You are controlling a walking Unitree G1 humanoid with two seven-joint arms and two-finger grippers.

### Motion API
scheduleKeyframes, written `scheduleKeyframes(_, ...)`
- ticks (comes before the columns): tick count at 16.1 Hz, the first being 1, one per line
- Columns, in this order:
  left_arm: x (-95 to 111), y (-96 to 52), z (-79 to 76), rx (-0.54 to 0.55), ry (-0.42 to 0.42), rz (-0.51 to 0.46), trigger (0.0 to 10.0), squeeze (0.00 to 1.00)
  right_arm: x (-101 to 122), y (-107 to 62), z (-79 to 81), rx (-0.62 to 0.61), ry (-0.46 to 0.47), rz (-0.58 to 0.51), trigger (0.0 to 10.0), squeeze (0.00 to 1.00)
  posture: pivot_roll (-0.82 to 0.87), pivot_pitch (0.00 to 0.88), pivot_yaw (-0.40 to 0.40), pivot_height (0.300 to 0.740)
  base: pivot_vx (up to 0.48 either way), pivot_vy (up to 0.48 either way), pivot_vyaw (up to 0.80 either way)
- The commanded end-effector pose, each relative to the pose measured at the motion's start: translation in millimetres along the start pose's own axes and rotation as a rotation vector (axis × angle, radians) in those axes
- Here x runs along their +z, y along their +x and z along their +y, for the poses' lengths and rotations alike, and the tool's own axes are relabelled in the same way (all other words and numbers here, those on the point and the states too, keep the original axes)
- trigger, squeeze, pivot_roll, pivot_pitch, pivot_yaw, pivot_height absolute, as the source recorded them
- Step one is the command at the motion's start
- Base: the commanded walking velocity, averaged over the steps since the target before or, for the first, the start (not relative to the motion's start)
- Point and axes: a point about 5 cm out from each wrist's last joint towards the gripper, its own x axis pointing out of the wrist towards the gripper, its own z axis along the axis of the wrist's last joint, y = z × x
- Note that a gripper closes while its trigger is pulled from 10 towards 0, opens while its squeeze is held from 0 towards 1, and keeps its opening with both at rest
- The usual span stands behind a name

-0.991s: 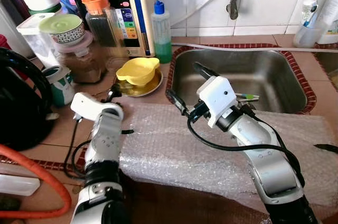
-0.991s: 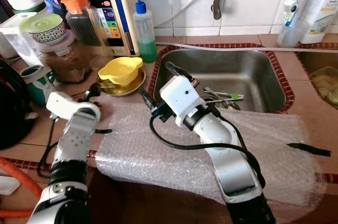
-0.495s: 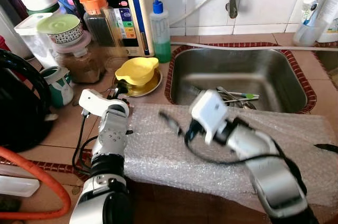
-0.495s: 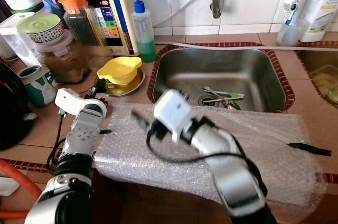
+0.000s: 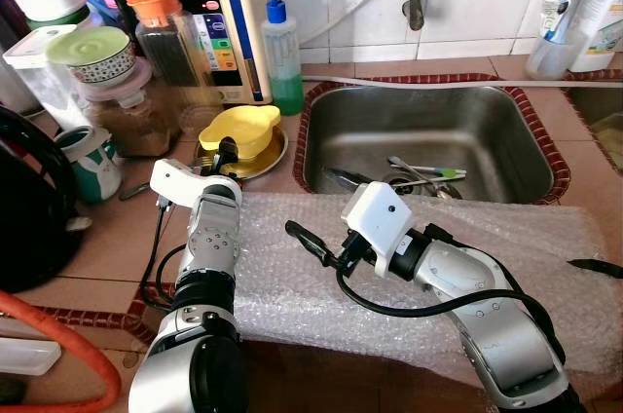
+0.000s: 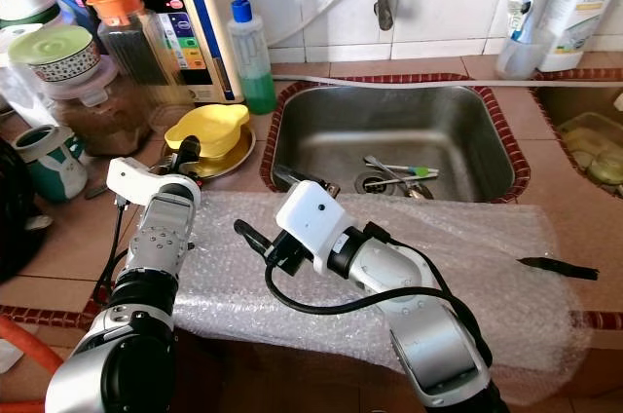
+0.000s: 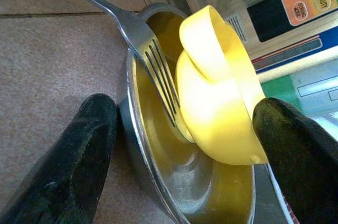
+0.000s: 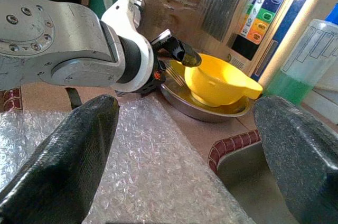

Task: Kitchen organization

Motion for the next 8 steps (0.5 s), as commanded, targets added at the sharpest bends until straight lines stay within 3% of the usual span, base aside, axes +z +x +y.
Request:
scheduleKeyframes(1,-4.2,0.1,-1.4,0.005,-0.01,0.013,10.0,0.0,6.7,1.0,3.3,0.017,-0.002,-0.028,10.0,0.38,-0.38,0.105,0.15,0.74,0.0,0.0,0.0)
scheduleKeyframes(8,-4.2,0.1,-1.4,0.005,-0.01,0.013,10.0,0.0,6.7,1.0,3.3,0.017,-0.002,-0.028,10.0,0.38,-0.38,0.105,0.15,0.74,0.0,0.0,0.0)
